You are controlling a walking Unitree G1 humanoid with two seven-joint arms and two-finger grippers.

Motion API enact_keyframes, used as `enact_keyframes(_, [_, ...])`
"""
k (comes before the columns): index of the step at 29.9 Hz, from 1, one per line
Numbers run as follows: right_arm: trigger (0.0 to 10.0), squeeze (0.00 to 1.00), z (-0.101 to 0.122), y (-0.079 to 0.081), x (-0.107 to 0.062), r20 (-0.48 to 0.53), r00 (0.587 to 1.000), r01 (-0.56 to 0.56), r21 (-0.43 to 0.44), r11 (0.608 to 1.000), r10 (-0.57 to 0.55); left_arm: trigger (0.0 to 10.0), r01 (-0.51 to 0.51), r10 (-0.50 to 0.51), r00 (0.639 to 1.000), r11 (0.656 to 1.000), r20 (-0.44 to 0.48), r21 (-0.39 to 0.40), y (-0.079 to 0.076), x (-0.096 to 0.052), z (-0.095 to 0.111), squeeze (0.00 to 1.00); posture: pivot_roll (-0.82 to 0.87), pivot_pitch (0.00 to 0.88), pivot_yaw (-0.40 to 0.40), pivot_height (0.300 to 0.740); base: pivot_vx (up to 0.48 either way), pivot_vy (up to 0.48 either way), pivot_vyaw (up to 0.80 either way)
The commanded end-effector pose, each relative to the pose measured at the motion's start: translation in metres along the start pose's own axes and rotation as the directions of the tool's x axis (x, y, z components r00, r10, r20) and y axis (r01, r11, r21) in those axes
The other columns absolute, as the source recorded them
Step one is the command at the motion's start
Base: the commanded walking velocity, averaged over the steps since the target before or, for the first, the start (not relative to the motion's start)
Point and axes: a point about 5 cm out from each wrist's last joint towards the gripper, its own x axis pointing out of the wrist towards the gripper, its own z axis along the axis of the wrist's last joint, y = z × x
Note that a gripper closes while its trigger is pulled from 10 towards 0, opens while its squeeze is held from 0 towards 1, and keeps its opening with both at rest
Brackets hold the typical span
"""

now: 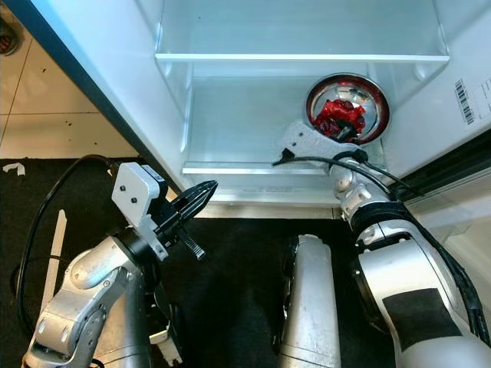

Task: Restocking fridge

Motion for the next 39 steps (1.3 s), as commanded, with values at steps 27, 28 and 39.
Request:
enact_keyframes(27, [10.0,0.00,-0.020,0.062,-0.026,0.210,0.975,-0.213,0.808,0.549,0.069,10.0,0.011,-0.014,1.000,0.996,-0.028,-0.084,-0.008,0.011,-0.049,0.00,-0.01,0.377,-0.020,0.390,0.000,0.000,0.00])
enact_keyframes(28, [10.0,0.00,-0.021,0.074,-0.031,0.200,0.979,-0.197,0.842,0.502,0.049,10.0,0.007,-0.010,0.999,0.996,-0.039,-0.090,-0.008,0.011,-0.055,0.00,-0.02,0.361,-0.024,0.390,0.000,0.000,0.00])
enact_keyframes(39, [10.0,0.00,-0.034,0.148,-0.068,0.212,0.953,-0.287,0.859,0.424,0.216,10.0,-0.063,0.047,0.993,0.987,-0.113,-0.150,-0.002,0.004,-0.091,0.00,-0.03,0.301,-0.032,0.390,0.000,0.000,0.00])
